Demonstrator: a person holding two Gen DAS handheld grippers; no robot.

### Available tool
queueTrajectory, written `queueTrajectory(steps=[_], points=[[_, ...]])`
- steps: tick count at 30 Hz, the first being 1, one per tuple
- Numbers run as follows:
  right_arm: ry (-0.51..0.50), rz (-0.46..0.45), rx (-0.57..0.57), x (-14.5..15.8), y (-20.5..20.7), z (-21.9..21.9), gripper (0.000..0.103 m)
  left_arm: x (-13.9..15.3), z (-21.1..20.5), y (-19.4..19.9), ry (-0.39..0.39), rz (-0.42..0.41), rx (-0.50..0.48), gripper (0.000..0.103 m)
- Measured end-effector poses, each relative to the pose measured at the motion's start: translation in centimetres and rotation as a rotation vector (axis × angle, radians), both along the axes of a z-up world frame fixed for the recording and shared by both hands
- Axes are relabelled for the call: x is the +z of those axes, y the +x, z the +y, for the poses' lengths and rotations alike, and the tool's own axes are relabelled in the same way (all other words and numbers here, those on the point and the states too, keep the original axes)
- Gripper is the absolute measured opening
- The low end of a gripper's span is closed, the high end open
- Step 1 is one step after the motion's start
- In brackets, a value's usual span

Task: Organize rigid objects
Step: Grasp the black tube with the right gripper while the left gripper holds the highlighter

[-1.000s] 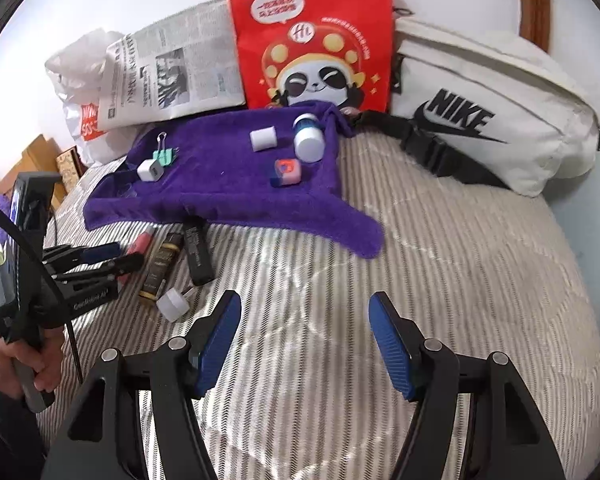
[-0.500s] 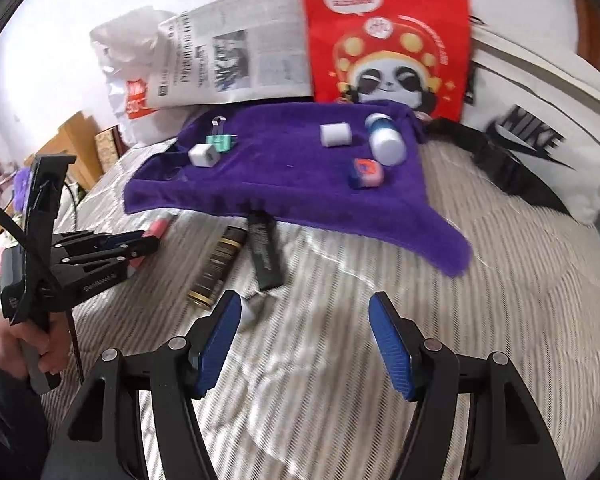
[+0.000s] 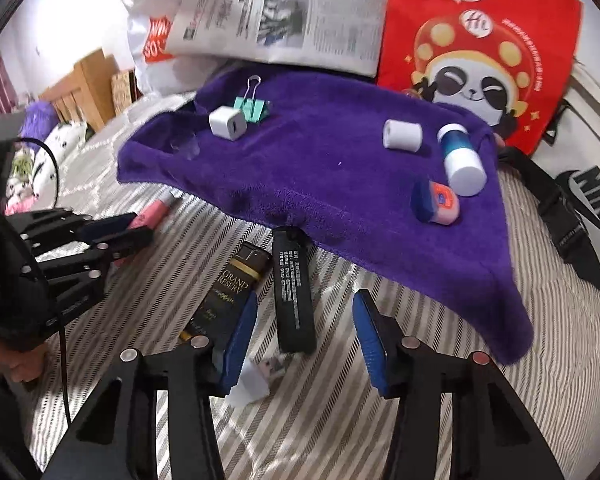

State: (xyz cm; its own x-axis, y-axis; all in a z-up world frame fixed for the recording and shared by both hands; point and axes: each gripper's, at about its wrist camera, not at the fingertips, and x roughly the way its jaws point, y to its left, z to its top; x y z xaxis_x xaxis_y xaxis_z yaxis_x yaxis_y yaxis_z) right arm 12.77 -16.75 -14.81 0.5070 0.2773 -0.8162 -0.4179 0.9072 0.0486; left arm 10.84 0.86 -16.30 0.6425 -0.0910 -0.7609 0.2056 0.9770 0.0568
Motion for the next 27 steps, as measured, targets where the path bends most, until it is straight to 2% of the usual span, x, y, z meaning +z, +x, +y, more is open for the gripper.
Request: queueTrajectory(steps=[6, 14, 27], points=[[-0.028, -0.003, 0.015, -1.0, 0.9, 1.1, 0.042, 0.0, 0.1, 0.1, -0.014, 0.003, -0.001, 0.017], [0.018, -0.091, 0.025, -1.4, 0.2, 0.6, 0.042, 0.0, 0.1, 0.1, -0.012, 0.003, -0.001, 0.017], [0.023, -0.089, 0.025, -1.4, 0.3, 0.5, 0.042, 0.0, 0.1, 0.0, -0.010, 0.001, 0.000, 0.017]])
